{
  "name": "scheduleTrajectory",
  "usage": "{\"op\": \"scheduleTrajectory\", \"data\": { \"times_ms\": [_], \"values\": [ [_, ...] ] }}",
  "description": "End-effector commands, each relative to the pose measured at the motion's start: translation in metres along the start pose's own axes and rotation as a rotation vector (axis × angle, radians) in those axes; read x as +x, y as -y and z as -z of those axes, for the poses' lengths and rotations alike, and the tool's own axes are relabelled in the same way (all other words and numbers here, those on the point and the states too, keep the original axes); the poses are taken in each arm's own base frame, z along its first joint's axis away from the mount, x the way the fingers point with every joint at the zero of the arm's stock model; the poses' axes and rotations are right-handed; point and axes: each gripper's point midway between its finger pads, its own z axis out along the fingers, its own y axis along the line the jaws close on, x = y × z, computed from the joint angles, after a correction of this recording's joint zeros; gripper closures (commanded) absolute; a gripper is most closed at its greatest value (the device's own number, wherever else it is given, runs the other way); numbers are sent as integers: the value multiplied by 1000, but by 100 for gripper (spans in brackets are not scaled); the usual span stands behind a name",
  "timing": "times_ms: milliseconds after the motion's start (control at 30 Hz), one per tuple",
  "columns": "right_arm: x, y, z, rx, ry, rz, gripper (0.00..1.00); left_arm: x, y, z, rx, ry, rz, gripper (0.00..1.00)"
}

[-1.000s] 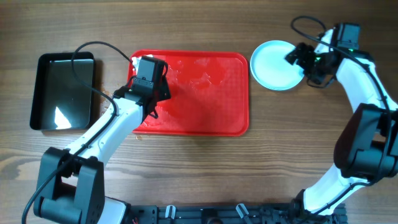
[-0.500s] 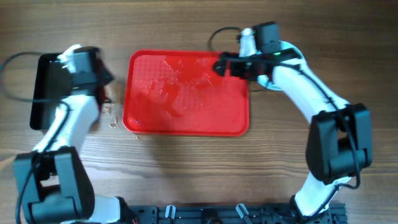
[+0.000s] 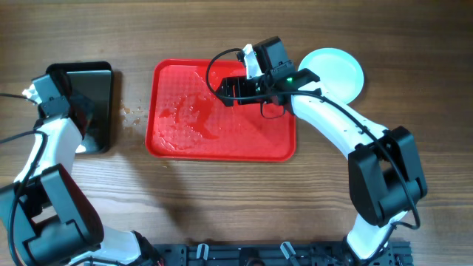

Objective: Clean dirty plates on tray and stack at the side
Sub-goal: 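Drop the sponge into the black tray with the left gripper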

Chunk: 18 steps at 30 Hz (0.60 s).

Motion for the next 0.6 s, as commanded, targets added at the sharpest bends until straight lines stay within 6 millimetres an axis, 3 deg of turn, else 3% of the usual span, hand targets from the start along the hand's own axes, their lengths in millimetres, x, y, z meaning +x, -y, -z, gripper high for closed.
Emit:
{"op": "scheduleTrajectory", "data": {
  "times_ms": [0,200,333,467,533,567],
  "values": [
    [-5,-1,7,10,26,12,0,6,-3,-4,0,-24,1,45],
    [-14,-12,24,-3,65,32,0,3,10,12,79,-35,7,44],
    [-24,-23,46,-4,117,73,0,2,24,44,181,-66,9,44],
    [-38,-29,74,32,195,91,0,19,45,82,351,-170,5,44],
    [-46,-33,90,47,242,103,0,31,57,97,438,-239,4,40],
    [-49,-34,97,58,263,107,0,36,60,100,459,-262,2,24]
  ]
}}
